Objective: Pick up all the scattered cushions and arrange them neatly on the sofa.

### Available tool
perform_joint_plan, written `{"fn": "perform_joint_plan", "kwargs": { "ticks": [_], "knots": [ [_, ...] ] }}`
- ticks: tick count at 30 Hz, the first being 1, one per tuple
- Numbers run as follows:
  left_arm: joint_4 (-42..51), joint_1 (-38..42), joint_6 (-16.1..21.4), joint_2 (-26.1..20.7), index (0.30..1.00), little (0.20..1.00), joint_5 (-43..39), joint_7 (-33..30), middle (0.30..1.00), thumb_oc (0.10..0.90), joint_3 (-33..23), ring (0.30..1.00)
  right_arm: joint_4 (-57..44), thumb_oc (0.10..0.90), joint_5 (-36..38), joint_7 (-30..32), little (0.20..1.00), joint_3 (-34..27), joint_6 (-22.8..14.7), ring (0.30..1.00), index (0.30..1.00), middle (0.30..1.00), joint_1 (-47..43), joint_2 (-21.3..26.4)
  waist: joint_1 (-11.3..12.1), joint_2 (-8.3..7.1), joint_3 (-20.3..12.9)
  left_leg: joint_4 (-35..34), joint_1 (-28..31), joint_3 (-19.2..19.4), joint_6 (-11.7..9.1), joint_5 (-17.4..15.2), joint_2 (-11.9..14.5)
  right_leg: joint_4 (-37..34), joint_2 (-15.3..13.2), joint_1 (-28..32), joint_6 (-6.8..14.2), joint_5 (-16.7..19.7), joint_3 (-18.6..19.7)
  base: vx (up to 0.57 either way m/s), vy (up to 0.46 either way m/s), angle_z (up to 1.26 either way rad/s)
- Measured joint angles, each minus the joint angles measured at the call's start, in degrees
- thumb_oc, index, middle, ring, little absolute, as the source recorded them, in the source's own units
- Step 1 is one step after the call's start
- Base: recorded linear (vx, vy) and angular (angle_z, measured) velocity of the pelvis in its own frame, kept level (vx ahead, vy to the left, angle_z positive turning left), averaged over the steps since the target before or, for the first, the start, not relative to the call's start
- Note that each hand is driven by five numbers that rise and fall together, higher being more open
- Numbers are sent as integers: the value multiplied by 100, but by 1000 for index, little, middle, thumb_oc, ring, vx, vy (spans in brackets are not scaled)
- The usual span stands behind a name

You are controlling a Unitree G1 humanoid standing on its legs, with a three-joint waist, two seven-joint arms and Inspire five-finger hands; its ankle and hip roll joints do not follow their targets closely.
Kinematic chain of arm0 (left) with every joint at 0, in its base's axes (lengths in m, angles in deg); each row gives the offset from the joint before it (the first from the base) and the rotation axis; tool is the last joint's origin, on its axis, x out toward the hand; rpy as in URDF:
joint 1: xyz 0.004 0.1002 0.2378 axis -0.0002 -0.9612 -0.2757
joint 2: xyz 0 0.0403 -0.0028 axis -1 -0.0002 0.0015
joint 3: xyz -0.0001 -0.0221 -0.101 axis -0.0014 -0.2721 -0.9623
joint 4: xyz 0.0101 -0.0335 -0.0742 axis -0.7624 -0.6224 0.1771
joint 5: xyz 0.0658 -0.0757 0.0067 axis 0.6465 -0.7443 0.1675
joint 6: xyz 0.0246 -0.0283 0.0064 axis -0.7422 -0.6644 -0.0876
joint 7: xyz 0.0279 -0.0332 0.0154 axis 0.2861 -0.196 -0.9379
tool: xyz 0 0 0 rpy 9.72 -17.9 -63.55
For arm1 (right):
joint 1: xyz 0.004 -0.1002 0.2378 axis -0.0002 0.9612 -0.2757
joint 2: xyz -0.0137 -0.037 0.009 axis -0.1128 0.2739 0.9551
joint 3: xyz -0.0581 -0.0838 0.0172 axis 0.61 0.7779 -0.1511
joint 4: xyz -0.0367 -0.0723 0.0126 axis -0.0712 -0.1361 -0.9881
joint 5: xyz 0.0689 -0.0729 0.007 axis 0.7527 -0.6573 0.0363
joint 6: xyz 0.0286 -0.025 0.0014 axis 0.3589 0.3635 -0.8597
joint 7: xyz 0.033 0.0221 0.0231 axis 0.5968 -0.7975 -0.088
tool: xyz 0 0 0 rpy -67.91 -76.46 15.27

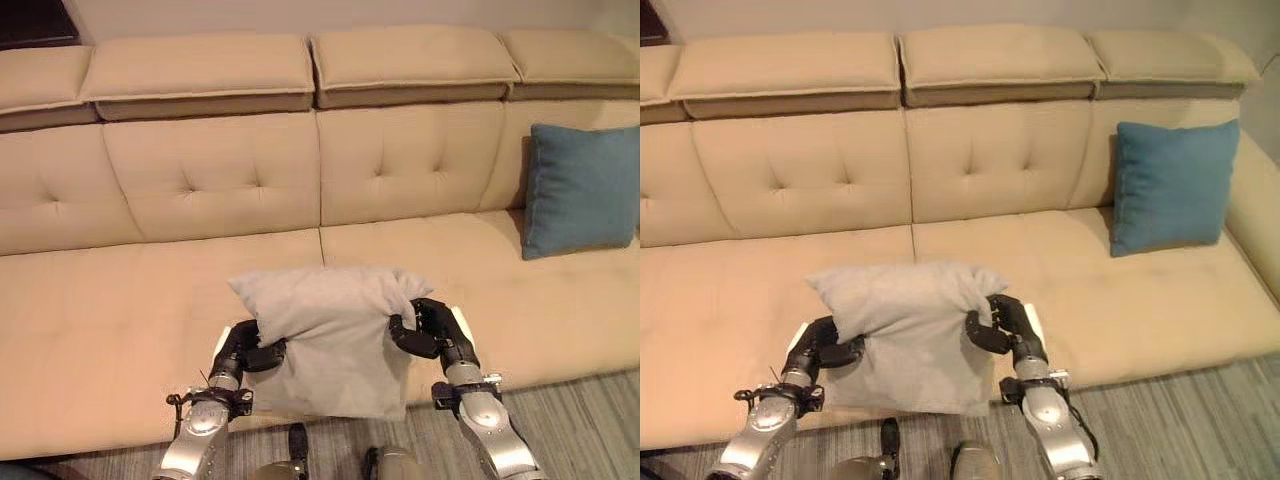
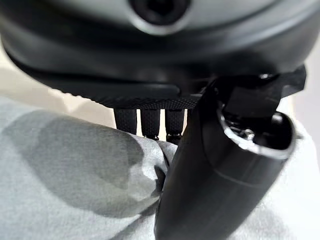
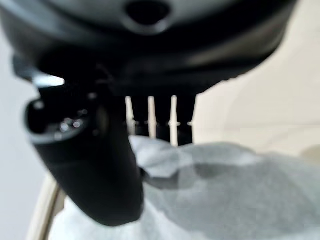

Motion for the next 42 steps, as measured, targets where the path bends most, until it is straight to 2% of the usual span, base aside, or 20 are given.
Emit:
{"fn": "perform_joint_plan", "kwargs": {
  "ticks": [1, 2, 4, 5, 6, 8, 12, 16, 18, 20, 21, 25, 26, 28, 37, 38, 39, 40, 41, 42],
  "knots": [
    [-12, -1, 0, 37, 300, 300, 0, -1, 300, 400, -42, 300, 1, 400, -25, 1, 300, 25, 0, 300, 300, 300, -55, 0, -17, -6, -7, -101, 110, -12, -36, 22, -17, -792, 74, -145, -120, 150, -5, 165, -141, 26],
    [-16, -7, -1, 41, 300, 300, 4, 5, 300, 400, -40, 300, 4, 400, -25, 19, 300, 21, 0, 300, 300, 300, -27, 3, -48, -28, -19, -125, 177, -118, -105, -24, -50, -1217, 194, -129, -133, 620, 29, 157, -158, 41],
    [26, -47, -1, 102, 300, 300, 23, 5, 300, 400, -14, 300, 23, 400, -26, 16, 300, -47, 3, 300, 300, 300, 45, 7, -87, -70, -55, -191, 257, -330, -239, -56, -25, -2451, 348, 656, -380, 1341, 80, 190, -180, 52],
    [44, -118, -18, 298, 300, 300, 117, -6, 300, 400, -24, 300, 58, 400, -26, 16, 300, -80, 44, 300, 300, 300, 14, 126, -23, -49, -62, -270, 446, -353, -446, 10, 156, -3201, 550, 1216, -652, 1744, -58, 209, -173, 48],
    [109, -166, -21, 360, 300, 300, 116, 4, 300, 400, -22, 300, 26, 400, -26, 21, 300, -99, 48, 300, 300, 300, -8, 193, -32, -45, -66, -272, 592, -349, -540, 68, 280, -3203, 668, 1421, -665, 1725, -178, 191, -142, 43],
    [470, -186, -22, 400, 300, 300, 113, -3, 300, 400, 12, 300, -100, 400, -24, 68, 300, -280, 39, 300, 300, 300, -46, 259, -42, -47, -82, -275, 673, -353, -590, 101, 418, -3201, 788, 1556, -619, 1653, -215, 121, -95, 30],
    [729, 206, -24, 403, 300, 300, 115, -274, 300, 400, 75, 300, -205, 400, -91, 349, 300, -364, 40, 300, 300, 300, -465, 302, -116, -15, -102, -275, 579, -366, -626, 91, 495, -3201, 862, 1527, -756, 1515, -333, 78, -49, 16],
    [673, 900, -16, 269, 300, 300, 118, -670, 300, 400, 184, 300, -177, 400, -229, 774, 300, -228, 38, 300, 300, 300, -1176, 385, -167, 47, -145, -273, 202, -361, -683, 50, 546, -3201, 919, 1153, -849, 1603, -349, -29, -14, 6],
    [541, 1225, -11, 225, 300, 300, 119, -829, 300, 400, 206, 300, -157, 400, -252, 929, 300, -145, 37, 300, 300, 300, -1474, 454, -158, 49, -147, -273, 50, -361, -705, 98, 532, -3201, 902, 991, -826, 1693, -338, -132, -10, -3],
    [468, 1290, -4, 282, 300, 300, 122, -898, 300, 400, 208, 300, -118, 400, -339, 996, 300, -82, 34, 300, 300, 300, -1552, 431, -155, 64, -162, -266, 43, -344, -712, 135, 527, -3199, 887, 988, -843, 1713, -350, -146, -11, 2],
    [2, 1798, 43, 157, 300, 300, 124, -1111, 300, 400, 456, 300, 347, 400, -430, 1284, 300, 225, 37, 300, 300, 300, -2101, 515, -181, 92, -230, -245, -179, -363, -718, 136, 506, -3202, 869, 788, -824, 1720, -351, -208, -10, 4],
    [-1187, 3829, 51, 6, 300, 300, 115, -1657, 300, 400, 725, 300, 1602, 400, -491, 1878, 300, 451, 57, 300, 300, 300, -4154, 532, -145, 156, -203, -252, -1332, -381, -699, 557, 409, -3197, 779, -368, -794, 2130, -353, -144, 1, 5],
    [-1278, 4042, 51, 12, 300, 300, 116, -1724, 300, 400, 723, 300, 1684, 400, -509, 1945, 300, 454, 76, 300, 300, 300, -4361, 544, -137, 177, -189, -266, -1461, -384, -709, 607, 402, -3197, 774, -496, -824, 2157, -355, -84, 7, 6],
    [-1940, 4752, 177, -20, 300, 300, 119, -1897, 300, 400, 910, 300, 2159, 400, -699, 2235, 300, 937, 79, 300, 300, 300, -5050, 859, -116, 259, -138, -268, -1727, -439, -719, 651, 394, -3197, 768, -759, -869, 2210, -378, -27, -2, 5],
    [-2780, 6185, 360, -134, 300, 300, 106, -2098, 300, 400, 1124, 300, 2822, 400, -860, 2676, 300, 1490, 70, 300, 300, 300, -6369, 1318, -101, 276, -128, -265, -2746, -502, -774, 697, 451, -3195, 821, -1760, -988, 2300, -469, -24, -14, 1],
    [-2914, 6307, 401, -135, 900, 900, 93, -2098, 900, 800, 1123, 900, 2929, 522, -859, 2715, 484, 1633, 60, 484, 484, 484, -6519, 1376, -104, 276, -128, -264, -2880, -503, -775, 698, 451, -3194, 821, -1898, -989, 2301, -464, 6, -20, -4],
    [-2964, 6331, 401, -135, 900, 900, 75, -2097, 900, 800, 1123, 900, 2965, 522, -856, 2714, 484, 1685, 58, 484, 484, 484, -6559, 1382, -104, 275, -127, -264, -2937, -501, -778, 700, 450, -3193, 820, -1960, -990, 2302, -458, -5, -28, -6],
    [-2971, 6330, 401, -135, 900, 900, 35, -2094, 900, 800, 1124, 900, 2974, 773, -854, 2715, 860, 1699, 57, 860, 860, 860, -6558, 1382, -103, 272, -115, -263, -2952, -502, -782, 703, 451, -3193, 820, -1975, -990, 2302, -455, 0, 0, 0],
    [-2990, 6331, 413, -135, 900, 900, -17, -2091, 900, 800, 1125, 900, 3010, 800, -837, 2718, 900, 1723, 40, 900, 900, 900, -6565, 1383, -82, 268, -97, -197, -2991, -506, -792, 698, 438, -3192, 806, -1977, -1001, 2309, -455, -17, -26, 11],
    [-3019, 6359, 472, -146, 900, 900, -20, -2087, 900, 800, 1126, 900, 3154, 800, -818, 2737, 900, 1747, -14, 900, 900, 900, -6635, 1400, -118, 201, -54, 164, -3246, -516, -884, 592, 361, -3189, 707, -1982, -1043, 2340, -434, 11, -13, 27]
  ]
}}
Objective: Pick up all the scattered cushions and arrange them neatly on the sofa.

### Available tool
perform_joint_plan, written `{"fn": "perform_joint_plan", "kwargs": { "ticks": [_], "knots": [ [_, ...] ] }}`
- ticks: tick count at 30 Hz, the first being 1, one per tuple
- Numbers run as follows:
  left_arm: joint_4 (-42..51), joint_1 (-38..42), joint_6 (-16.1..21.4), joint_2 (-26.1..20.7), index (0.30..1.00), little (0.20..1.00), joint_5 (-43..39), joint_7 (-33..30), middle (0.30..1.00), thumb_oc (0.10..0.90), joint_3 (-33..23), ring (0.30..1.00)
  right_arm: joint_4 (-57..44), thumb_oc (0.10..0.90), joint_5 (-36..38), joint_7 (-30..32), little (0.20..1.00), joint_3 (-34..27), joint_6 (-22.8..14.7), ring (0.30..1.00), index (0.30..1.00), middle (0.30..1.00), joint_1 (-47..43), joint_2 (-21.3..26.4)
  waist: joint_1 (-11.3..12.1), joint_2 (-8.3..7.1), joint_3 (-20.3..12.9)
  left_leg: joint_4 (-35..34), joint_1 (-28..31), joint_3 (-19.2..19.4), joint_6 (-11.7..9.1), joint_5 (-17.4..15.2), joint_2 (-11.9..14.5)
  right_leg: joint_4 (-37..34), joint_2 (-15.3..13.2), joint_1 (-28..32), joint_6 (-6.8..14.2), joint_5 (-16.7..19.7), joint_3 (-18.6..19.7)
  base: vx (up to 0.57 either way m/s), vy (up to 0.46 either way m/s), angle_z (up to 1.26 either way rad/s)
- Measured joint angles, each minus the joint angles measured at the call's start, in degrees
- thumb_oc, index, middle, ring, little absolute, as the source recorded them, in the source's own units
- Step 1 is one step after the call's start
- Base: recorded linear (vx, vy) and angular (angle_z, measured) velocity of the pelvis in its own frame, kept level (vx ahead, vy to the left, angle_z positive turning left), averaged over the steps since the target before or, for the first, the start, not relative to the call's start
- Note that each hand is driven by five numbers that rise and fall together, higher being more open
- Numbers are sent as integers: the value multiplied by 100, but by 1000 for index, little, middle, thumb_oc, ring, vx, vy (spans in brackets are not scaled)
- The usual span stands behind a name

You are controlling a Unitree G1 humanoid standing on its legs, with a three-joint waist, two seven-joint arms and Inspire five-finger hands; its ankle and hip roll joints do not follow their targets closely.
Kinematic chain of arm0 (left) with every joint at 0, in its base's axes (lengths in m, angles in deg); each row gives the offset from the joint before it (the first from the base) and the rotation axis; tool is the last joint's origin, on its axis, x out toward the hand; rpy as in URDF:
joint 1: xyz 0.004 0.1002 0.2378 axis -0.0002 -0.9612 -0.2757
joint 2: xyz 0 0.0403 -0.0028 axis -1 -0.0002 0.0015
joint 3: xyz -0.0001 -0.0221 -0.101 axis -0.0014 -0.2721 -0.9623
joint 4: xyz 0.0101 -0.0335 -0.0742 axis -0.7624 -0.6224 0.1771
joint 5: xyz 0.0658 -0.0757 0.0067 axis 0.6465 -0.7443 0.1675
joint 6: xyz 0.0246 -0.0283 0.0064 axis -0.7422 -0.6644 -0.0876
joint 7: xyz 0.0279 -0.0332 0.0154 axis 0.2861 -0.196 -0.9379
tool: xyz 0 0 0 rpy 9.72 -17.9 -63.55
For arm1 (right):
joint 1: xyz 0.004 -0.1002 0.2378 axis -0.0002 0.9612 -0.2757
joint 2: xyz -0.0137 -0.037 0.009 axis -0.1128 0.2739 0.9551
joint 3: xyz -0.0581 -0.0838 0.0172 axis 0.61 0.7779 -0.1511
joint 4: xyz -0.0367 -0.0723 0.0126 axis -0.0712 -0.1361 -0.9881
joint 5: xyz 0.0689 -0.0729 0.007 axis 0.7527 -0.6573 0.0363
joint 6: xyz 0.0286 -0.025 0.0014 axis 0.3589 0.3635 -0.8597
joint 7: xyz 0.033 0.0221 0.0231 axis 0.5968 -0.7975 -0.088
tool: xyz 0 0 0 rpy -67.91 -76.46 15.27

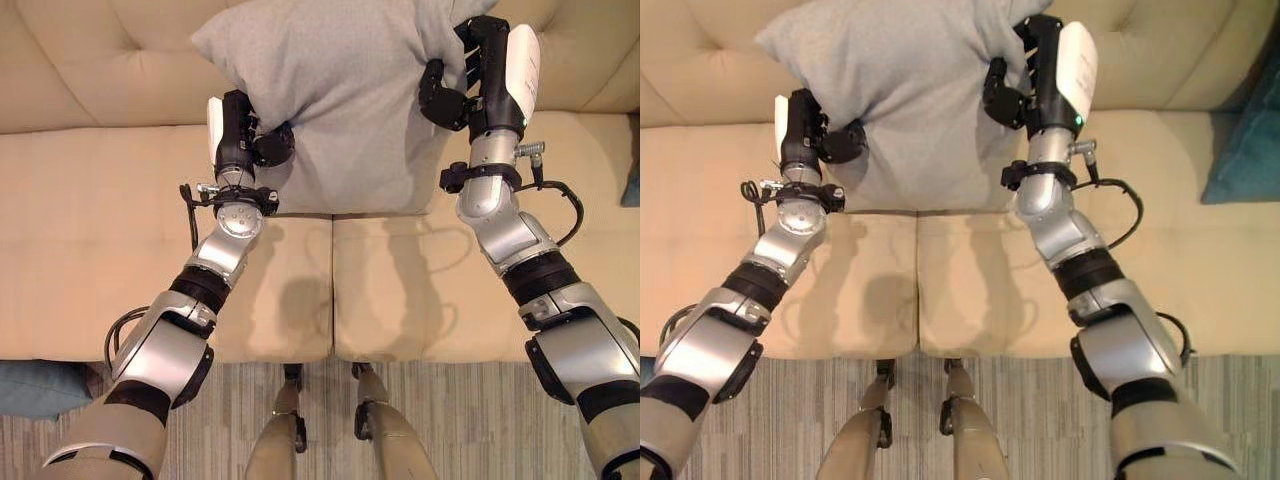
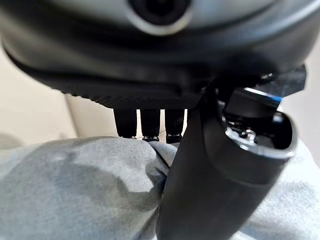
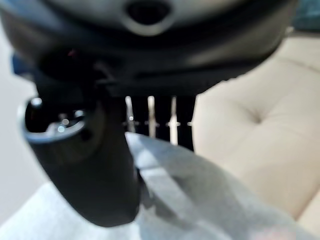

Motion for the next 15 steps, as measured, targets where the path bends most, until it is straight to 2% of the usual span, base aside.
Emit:
{"fn": "perform_joint_plan", "kwargs": {
  "ticks": [1, 2, 3, 4, 5, 8, 15],
  "knots": [
    [-11, 27, 141, -68, 900, 900, -6, 5, 900, 800, 50, 900, 267, 800, 50, 40, 900, 168, -52, 900, 900, 900, -208, 96, -59, -69, 24, 183, -291, -103, -60, -119, -133, 0, -131, -46, -14, 9, 89, 7, -15, 16],
    [26, 69, 231, -126, 900, 900, -11, 8, 900, 800, 57, 900, 281, 800, 149, 1, 900, 193, -49, 900, 900, 900, -332, 252, -13, -53, 21, -357, -275, -134, -8, 195, -69, 0, -79, -113, 13, -11, 110, -3, -16, -26],
    [74, 90, 245, -258, 900, 900, -38, 12, 900, 800, 57, 900, 270, 800, 201, -42, 900, 184, -56, 900, 900, 900, -404, 270, 74, -35, 23, -433, -284, -138, -80, 636, 110, -1, 72, -145, 84, -79, 150, -14, -27, -31],
    [113, 128, 379, -432, 900, 900, -38, 43, 900, 800, 68, 900, 278, 800, 248, -125, 900, 175, -139, 900, 900, 900, -405, 429, -60, -48, 28, -433, -380, -237, -28, 571, 50, -2, 26, -217, 106, -104, 88, 2, -18, -15],
    [113, 127, 383, -431, 900, 900, -39, 71, 900, 800, 82, 900, 285, 800, 278, -166, 900, 125, -137, 900, 900, 900, -367, 478, -74, -53, 30, -433, -399, -287, -28, 571, 13, -2, -9, -224, 128, -120, 88, 3, -20, 20],
    [131, 109, 382, -437, 900, 900, -36, 181, 900, 800, 117, 900, 275, 800, 390, -245, 900, 119, -156, 900, 900, 900, -334, 479, -37, -55, 31, -432, -399, -306, -31, 573, -62, -2, -94, -215, 205, -175, 93, 5, -10, 6],
    [134, 42, 380, -741, 900, 900, -26, 420, 900, 800, 46, 900, 253, 800, 532, -513, 900, 49, -197, 900, 900, 900, -238, 483, -58, -96, 56, -309, -352, -304, -31, 572, -67, -1, -103, -102, 210, -176, 85, 0, -1, 0]
  ]
}}
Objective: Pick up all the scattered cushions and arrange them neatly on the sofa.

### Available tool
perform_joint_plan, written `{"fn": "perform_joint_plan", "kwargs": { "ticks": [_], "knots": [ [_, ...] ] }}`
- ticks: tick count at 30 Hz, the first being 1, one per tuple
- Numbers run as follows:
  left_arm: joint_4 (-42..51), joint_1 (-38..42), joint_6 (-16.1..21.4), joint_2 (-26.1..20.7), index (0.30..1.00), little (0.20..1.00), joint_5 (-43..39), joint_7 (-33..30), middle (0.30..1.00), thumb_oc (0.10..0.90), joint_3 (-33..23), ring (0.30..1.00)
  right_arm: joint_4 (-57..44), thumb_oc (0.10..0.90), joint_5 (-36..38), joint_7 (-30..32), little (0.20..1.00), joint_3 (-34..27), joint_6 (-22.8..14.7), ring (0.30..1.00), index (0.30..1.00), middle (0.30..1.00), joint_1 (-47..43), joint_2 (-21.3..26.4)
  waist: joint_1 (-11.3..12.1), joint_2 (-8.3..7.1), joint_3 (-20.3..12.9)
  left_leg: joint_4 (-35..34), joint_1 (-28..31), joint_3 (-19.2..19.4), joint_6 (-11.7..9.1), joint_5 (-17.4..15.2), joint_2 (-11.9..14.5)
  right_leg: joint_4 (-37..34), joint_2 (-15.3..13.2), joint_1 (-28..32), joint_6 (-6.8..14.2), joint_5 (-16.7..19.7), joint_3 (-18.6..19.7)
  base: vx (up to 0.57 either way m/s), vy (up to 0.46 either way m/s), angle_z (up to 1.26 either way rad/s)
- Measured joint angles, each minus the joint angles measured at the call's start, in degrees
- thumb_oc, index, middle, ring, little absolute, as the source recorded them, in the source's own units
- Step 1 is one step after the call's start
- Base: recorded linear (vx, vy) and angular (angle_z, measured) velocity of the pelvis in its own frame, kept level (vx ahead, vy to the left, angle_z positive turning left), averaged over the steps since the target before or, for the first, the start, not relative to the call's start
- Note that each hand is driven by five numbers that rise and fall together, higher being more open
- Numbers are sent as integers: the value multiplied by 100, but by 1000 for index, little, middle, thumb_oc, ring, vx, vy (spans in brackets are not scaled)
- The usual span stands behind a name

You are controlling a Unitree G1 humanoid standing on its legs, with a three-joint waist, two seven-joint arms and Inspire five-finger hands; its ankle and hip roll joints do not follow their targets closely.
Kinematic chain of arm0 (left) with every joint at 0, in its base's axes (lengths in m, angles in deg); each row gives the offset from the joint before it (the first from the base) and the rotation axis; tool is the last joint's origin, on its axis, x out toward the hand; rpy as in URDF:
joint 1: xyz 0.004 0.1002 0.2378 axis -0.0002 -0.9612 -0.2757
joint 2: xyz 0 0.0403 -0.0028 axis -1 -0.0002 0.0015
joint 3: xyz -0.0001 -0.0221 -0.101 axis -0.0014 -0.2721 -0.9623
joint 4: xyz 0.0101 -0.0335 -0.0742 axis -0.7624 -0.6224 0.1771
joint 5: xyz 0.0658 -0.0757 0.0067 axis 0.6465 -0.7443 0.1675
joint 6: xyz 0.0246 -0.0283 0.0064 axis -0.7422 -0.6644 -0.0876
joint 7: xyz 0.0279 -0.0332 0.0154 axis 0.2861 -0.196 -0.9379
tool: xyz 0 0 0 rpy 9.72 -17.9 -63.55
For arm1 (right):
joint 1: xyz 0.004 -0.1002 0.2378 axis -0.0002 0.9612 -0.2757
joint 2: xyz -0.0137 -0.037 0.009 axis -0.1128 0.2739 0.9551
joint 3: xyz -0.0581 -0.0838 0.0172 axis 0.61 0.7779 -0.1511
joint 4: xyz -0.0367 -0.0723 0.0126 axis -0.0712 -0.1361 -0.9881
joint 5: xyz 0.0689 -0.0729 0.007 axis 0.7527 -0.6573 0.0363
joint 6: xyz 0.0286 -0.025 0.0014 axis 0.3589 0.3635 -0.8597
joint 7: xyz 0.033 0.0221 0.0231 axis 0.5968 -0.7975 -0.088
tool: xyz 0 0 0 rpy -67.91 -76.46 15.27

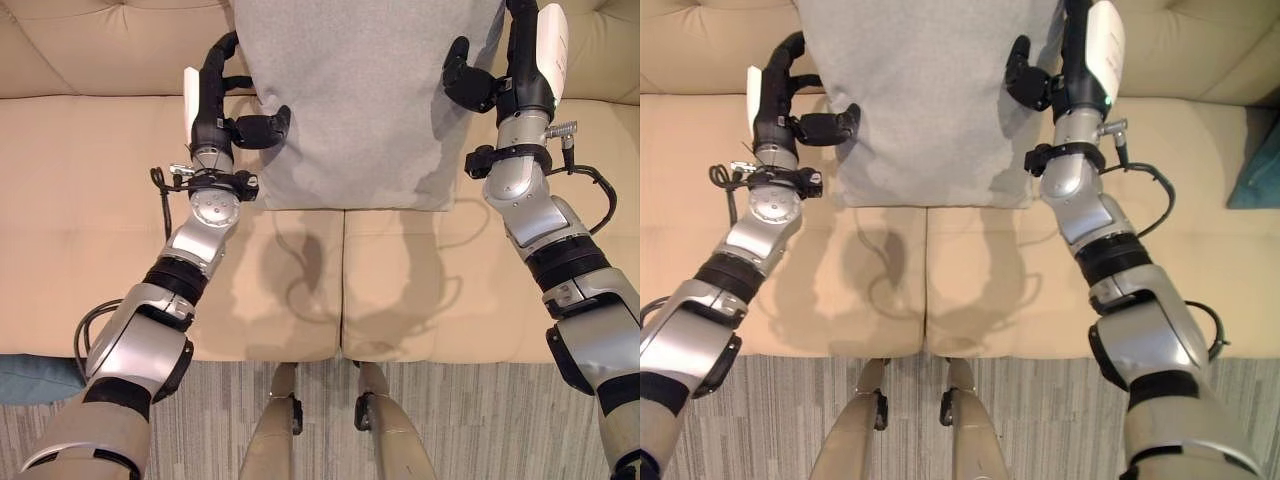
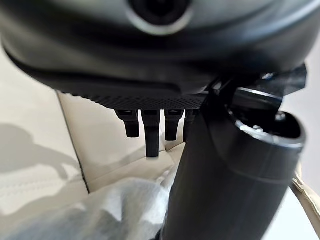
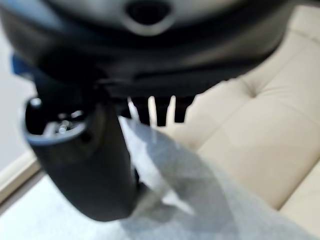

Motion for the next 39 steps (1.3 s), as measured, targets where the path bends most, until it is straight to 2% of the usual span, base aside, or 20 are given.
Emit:
{"fn": "perform_joint_plan", "kwargs": {
  "ticks": [4, 7, 8, 10, 11, 13, 15, 16, 19, 20, 21, 24, 25, 26, 30, 36, 37, 39],
  "knots": [
    [206, -884, -5, -128, 900, 900, -39, 92, 900, 800, -743, 900, -442, 800, 248, -183, 900, -926, -24, 900, 900, 900, 955, 105, -14, -21, 12, -67, 415, -3, -1, 0, 51, 0, 48, 397, 97, -73, -17, -2, 2, 1],
    [933, -2091, -25, -148, 900, 900, -145, 134, 900, 800, -1578, 900, -1059, 800, 358, -281, 900, -1964, -18, 900, 900, 900, 2225, 296, -8, -22, 12, -117, 667, 2, -1, 0, 60, -1, 57, 633, 147, -112, -72, 21, 4, 5],
    [1382, -2777, -12, -102, 900, 900, -144, 176, 900, 800, -1913, 900, -1445, 800, 364, -303, 900, -2444, -32, 900, 900, 900, 3006, 298, -24, -23, 13, -117, 803, 2, -2, 0, 54, -1, 48, 793, 161, -122, -139, 62, -3, 11],
    [1339, -3334, -75, -70, 900, 900, -154, 208, 900, 800, -1997, 900, -1390, 800, 372, -357, 900, -2571, 61, 900, 900, 900, 3604, 278, -23, -25, 13, -117, 1058, 0, -2, 0, 41, -3, 30, 1048, 177, -134, -145, 49, 1, 9],
    [1376, -3727, -122, -42, 900, 900, -164, 261, 900, 800, -2033, 900, -1411, 800, 363, -498, 900, -2685, 81, 900, 900, 900, 3970, 175, -27, -39, 5, -121, 1235, -2, -42, -38, 9, -5, -11, 1237, 350, -268, -145, 34, 5, 3],
    [1431, -4277, -120, 56, 900, 900, -107, 397, 900, 800, -2068, 900, -1441, 800, 330, -626, 900, -2750, 31, 900, 900, 900, 4428, -29, -26, -43, 2, -121, 1425, -5, -103, -99, 21, -5, -11, 1432, 482, -380, -142, 52, 0, 2],
    [1503, -4862, -132, 244, 900, 900, 65, 590, 900, 800, -2148, 900, -1599, 800, 284, -848, 900, -2908, 24, 900, 900, 900, 5072, -416, -25, -44, 2, -122, 1619, 0, -95, -126, 30, -6, 2, 1650, 485, -449, -143, 49, 3, 7],
    [1484, -5182, -164, 325, 900, 900, 166, 706, 900, 800, -2152, 900, -1599, 800, 218, -959, 900, -2899, 26, 900, 900, 900, 5353, -624, -23, -45, 1, -124, 1787, 7, -157, -230, 58, -8, 29, 1808, 458, -522, -142, 53, 13, -3],
    [1293, -5959, -252, 618, 900, 900, 331, 875, 900, 800, -2305, 900, -1542, 800, 119, -1203, 900, -2873, 61, 900, 900, 900, 5890, -1107, -1, 6, -30, -127, 2181, 99, -72, -636, 205, -9, 176, 2141, 362, -627, -116, 56, 8, -20],
    [927, -6297, -495, 829, 900, 900, 448, 1032, 900, 800, -2366, 900, -1295, 800, 107, -1377, 900, -2789, 112, 900, 900, 900, 6251, -1361, -9, -45, -68, -128, 2485, 176, 30, -705, 231, -10, 205, 2418, 362, -634, -44, 33, 1, -17],
    [755, -6507, -564, 905, 900, 900, 504, 1107, 900, 800, -2366, 900, -1114, 800, 100, -1466, 900, -2776, 123, 900, 900, 900, 6383, -1430, 8, -55, -131, -131, 2538, 175, 33, -785, 226, -10, 202, 2475, 335, -652, -21, 39, 5, -13],
    [-27, -6820, -582, 1172, 900, 900, 637, 1278, 900, 800, -2388, 900, -484, 800, 94, -1569, 900, -2810, 139, 900, 900, 900, 6588, -1738, 5, -70, -255, -139, 2864, 185, 95, -832, 216, -11, 195, 2791, 296, -671, 12, 2, 3, -3],
    [-466, -6924, -690, 1293, 900, 900, 679, 1387, 900, 800, -2381, 900, -84, 800, 93, -1686, 900, -2690, 153, 900, 900, 900, 6692, -1792, 9, -48, -403, -157, 2998, 178, 173, -888, 212, -12, 193, 2930, 267, -695, 8, 11, -31, 4],
    [-575, -7027, -800, 1346, 900, 900, 710, 1448, 900, 800, -2360, 900, 52, 800, 88, -1748, 900, -2596, 202, 900, 900, 900, 6785, -1801, 15, -36, -488, -158, 3053, 173, 176, -891, 209, -12, 192, 2992, 256, -703, 5, 11, -44, 6],
    [-1151, -7193, -806, 1498, 900, 900, 963, 1599, 900, 800, -2288, 900, 626, 800, 42, -1945, 900, -2325, 182, 900, 900, 900, 7018, -1893, 128, 67, -680, -158, 3276, 92, 178, -892, 223, -13, 205, 3280, 213, -737, -121, -22, -57, 13],
    [-1348, -6921, -804, 1493, 900, 900, 1219, 1600, 900, 800, -1970, 900, 1184, 800, -14, -1999, 900, -2163, 149, 900, 900, 900, 7044, -1943, 151, 121, -820, -106, 3175, -21, 158, -875, 340, -8, 338, 3389, 142, -784, -357, -160, -54, 29],
    [-1360, -6740, -804, 1487, 900, 900, 1288, 1598, 900, 800, -1840, 900, 1411, 800, -13, -1983, 900, -2167, 128, 900, 900, 900, 6957, -1941, 137, 114, -814, 179, 2920, -74, 63, -813, 380, -7, 340, 3317, 75, -798, -518, -170, -16, 43],
    [-1360, -6588, -797, 1501, 900, 900, 1293, 1604, 900, 800, -1774, 900, 1580, 800, -13, -1975, 900, -2169, 143, 900, 900, 900, 6848, -1939, 148, 96, -794, 254, 2824, -75, 18, -812, 398, -6, 366, 3239, -43, -786, -611, -133, 10, 22]
  ]
}}
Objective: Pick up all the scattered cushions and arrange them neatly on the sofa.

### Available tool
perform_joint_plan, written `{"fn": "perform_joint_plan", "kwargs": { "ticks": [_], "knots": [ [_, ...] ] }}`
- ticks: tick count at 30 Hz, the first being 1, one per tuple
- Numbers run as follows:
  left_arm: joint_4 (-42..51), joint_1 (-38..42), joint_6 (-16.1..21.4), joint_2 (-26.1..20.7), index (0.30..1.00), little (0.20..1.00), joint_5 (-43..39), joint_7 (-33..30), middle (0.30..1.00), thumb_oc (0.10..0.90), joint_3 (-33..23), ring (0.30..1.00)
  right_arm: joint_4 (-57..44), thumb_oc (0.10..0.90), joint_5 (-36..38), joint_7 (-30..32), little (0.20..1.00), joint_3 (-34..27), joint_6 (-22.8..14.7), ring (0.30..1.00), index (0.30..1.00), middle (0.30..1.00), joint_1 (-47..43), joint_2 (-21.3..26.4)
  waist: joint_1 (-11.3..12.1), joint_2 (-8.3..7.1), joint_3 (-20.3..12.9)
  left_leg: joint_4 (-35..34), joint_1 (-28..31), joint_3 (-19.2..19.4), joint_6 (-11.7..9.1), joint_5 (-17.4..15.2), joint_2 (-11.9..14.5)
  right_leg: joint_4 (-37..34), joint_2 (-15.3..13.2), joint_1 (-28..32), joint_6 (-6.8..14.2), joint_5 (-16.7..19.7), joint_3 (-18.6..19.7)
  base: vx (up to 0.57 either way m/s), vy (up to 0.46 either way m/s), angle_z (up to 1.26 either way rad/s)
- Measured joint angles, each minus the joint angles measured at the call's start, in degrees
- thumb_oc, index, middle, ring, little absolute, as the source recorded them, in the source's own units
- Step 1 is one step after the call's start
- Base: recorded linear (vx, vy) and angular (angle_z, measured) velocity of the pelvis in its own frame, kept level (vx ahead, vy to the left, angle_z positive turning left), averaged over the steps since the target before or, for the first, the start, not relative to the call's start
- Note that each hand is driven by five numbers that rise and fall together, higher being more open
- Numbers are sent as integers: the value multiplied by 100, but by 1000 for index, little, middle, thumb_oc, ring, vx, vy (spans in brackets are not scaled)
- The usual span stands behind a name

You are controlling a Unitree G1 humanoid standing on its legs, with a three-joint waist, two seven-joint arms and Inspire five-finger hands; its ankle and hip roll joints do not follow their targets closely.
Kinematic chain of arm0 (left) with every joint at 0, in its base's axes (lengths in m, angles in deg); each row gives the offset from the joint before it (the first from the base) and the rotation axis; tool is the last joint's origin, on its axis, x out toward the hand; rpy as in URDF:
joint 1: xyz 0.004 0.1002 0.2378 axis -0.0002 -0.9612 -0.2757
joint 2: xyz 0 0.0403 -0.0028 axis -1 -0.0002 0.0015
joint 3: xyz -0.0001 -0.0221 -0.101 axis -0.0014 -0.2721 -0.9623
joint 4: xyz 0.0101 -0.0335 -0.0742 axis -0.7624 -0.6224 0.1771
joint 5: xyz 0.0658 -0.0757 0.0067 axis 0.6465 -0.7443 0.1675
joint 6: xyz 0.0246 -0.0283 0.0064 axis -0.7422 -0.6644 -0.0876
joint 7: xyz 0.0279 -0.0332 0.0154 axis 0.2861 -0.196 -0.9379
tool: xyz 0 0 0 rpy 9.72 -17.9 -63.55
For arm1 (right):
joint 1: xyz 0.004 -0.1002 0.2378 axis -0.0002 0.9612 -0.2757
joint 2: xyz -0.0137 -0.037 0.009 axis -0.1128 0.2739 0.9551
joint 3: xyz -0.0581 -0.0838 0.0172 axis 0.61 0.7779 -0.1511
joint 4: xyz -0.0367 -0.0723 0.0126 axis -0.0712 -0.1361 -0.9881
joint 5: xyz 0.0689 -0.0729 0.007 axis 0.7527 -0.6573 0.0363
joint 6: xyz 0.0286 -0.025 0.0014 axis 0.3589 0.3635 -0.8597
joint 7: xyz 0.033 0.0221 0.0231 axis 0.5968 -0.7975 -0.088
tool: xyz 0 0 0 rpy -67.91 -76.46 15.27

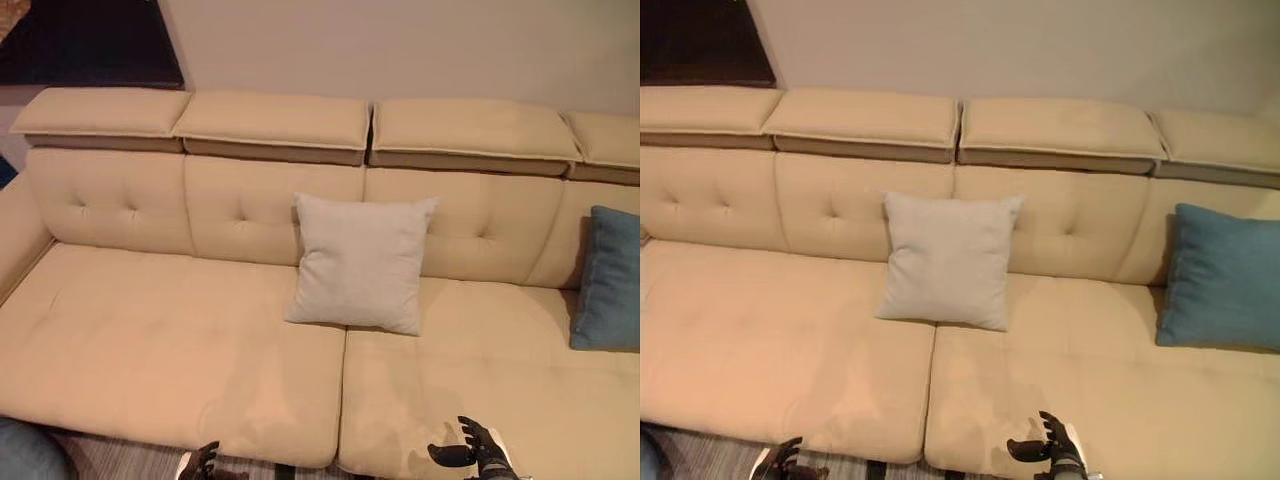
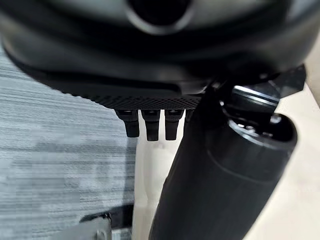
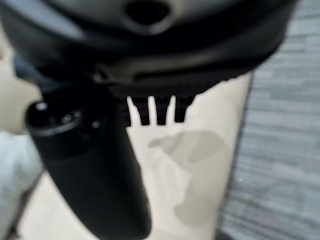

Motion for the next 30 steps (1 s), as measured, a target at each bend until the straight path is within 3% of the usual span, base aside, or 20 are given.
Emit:
{"fn": "perform_joint_plan", "kwargs": {
  "ticks": [2, 3, 4, 5, 6, 7, 8, 10, 11, 12, 13, 18, 20, 21, 22, 24, 25, 26, 27, 30],
  "knots": [
    [0, 51, 0, 18, 900, 900, 1, 4, 900, 800, 25, 900, 7, 800, 0, 16, 900, -2, -1, 900, 900, 900, -57, 14, -20, 11, 21, 13, -3, 78, 4, -10, 58, 0, 57, -12, -35, 14, 6, -135, 61, -9],
    [-20, 97, 0, 13, 900, 900, 3, 4, 900, 800, 32, 900, 57, 800, -6, 15, 900, 15, -8, 900, 900, 900, -62, 19, -29, -37, 43, 35, 12, 120, -135, -91, 43, -3, 11, -21, -210, 64, -32, -107, 113, -7],
    [-28, 167, 0, 14, 900, 900, 4, 17, 900, 800, 33, 900, 134, 800, -11, 21, 900, 10, -1, 900, 900, 900, -105, 21, -63, -104, 109, 240, -1, 236, -112, -179, 25, -20, -95, -36, -309, 144, -59, -105, 112, -5],
    [-56, 258, -13, 31, 900, 900, 2, 24, 900, 800, 1, 900, 143, 800, -31, 22, 900, 2, 21, 900, 900, 900, -142, 12, -126, -265, 184, 767, -56, 433, -29, -418, -115, -20, -285, -13, -302, 222, -90, -78, 141, 13],
    [-58, 269, -8, 49, 900, 900, 2, 41, 900, 800, -36, 900, 111, 800, -42, 28, 900, -4, 13, 900, 900, 900, -152, 7, -234, -431, 194, 1225, 3, 645, 16, -644, -311, 8, -552, 34, -241, 198, -92, -40, 99, 19],
    [-44, 283, 2, 73, 900, 900, 2, 64, 900, 800, -37, 900, 75, 800, -43, 36, 900, -6, 13, 900, 900, 900, -149, 38, -306, -451, 188, 1252, 117, 714, -22, -667, -347, 8, -613, 47, -194, 146, -95, -104, 202, 39],
    [8, 331, 13, 194, 900, 900, 1, 89, 900, 800, -27, 900, 44, 800, -55, 39, 900, -38, 28, 900, 900, 900, -53, 163, -474, -241, 142, 1114, 488, 911, -57, -826, -181, 16, -612, 69, -92, 176, -191, -99, 150, 40],
    [44, 458, 13, 305, 900, 900, -1, 108, 900, 800, 91, 900, 92, 800, -58, 64, 900, -82, 88, 900, 900, 900, 23, 236, -536, 0, 68, 343, 753, 942, 9, -852, -167, 101, -554, -44, 26, 227, -315, -155, 184, 35],
    [65, 618, 52, 298, 900, 900, 0, 97, 900, 800, 115, 900, 234, 800, -75, 45, 900, -7, 128, 900, 900, 900, -58, 134, -493, -32, 70, -47, 837, 920, 244, -694, -258, 242, -606, -251, 138, 262, -285, -159, 135, 15],
    [57, 704, 65, 270, 900, 900, 1, 94, 900, 800, 112, 900, 245, 800, -112, 39, 900, 2, 127, 900, 900, 900, -101, 39, -468, -120, 126, -125, 825, 915, 306, -630, -329, 291, -692, -333, 189, 270, -256, -156, 103, 9],
    [33, 735, 62, 233, 900, 900, 0, 95, 900, 800, 115, 900, 248, 800, -132, 26, 900, 7, 128, 900, 900, 900, -137, -75, -465, -213, 157, -135, 780, 910, 351, -599, -410, 308, -764, -392, 334, 239, -178, -131, 88, 4],
    [-85, 593, 44, -8, 900, 900, 8, 94, 900, 800, 111, 900, 254, 800, -182, 16, 900, 126, 134, 900, 900, 900, -314, -350, -369, -444, 260, -100, 613, 944, 457, -530, -645, 394, -987, -602, 584, 380, 109, -167, 40, -1],
    [-175, 562, 2, -111, 900, 900, 110, 60, 900, 800, 108, 900, 463, 800, -181, 21, 900, 123, 141, 900, 900, 900, -458, -347, -309, -446, 302, -82, 537, 864, 555, -464, -686, 610, -1012, -693, 653, 367, 631, -210, -10, 36],
    [-208, 562, 2, -258, 900, 900, 115, 27, 900, 800, 104, 900, 509, 800, -180, 18, 900, 126, 189, 900, 900, 900, -553, -359, -278, -451, 341, -113, 533, 700, 604, -393, -647, 753, -996, -642, 955, 192, 1295, -199, -119, 70],
    [-210, 545, 2, -349, 900, 900, 118, -34, 900, 800, 91, 900, 511, 800, -180, 22, 900, 124, 192, 900, 900, 900, -549, -357, -143, -467, 337, -158, 529, 571, 582, -346, -601, 888, -947, -593, 1087, -101, 1475, -186, -154, 72],
    [-224, 598, 6, -332, 900, 900, 124, -42, 900, 800, 53, 900, 591, 800, -173, 22, 900, 130, 195, 900, 900, 900, -539, -355, -83, -320, 366, -214, 450, 129, 535, -216, -433, 1317, -630, -493, 1040, -682, 1950, -134, -176, 95],
    [-190, 610, 16, -339, 900, 900, 124, -43, 900, 800, 58, 900, 615, 800, -167, 10, 900, 172, 215, 900, 900, 900, -514, -359, -59, -291, 375, -267, 428, -39, 468, -152, -362, 1314, -524, -381, 1024, -838, 2004, -86, -164, 99],
    [-177, 611, 14, -356, 900, 900, 124, -48, 900, 800, 53, 900, 646, 800, -160, -2, 900, 232, 232, 900, 900, 900, -524, -368, 17, -323, 364, -329, 425, -119, 409, -97, -326, 1197, -460, -288, 881, -974, 2049, -96, -176, 60],
    [-192, 533, 10, -331, 900, 900, 120, -58, 900, 800, 45, 900, 644, 800, -155, -9, 900, 233, 240, 900, 900, 900, -536, -371, 48, -273, 365, -337, 409, -216, 356, -62, -243, 997, -364, -193, 599, -875, 1984, -135, -171, 36],
    [-273, 298, -1, -216, 900, 900, 120, -48, 900, 800, 90, 900, 586, 800, -150, 4, 900, 321, 220, 900, 900, 900, -702, -347, 42, -149, 294, -75, 87, -416, 198, 44, -42, 611, -70, -84, 327, -655, 1866, -142, -136, 36]
  ]
}}
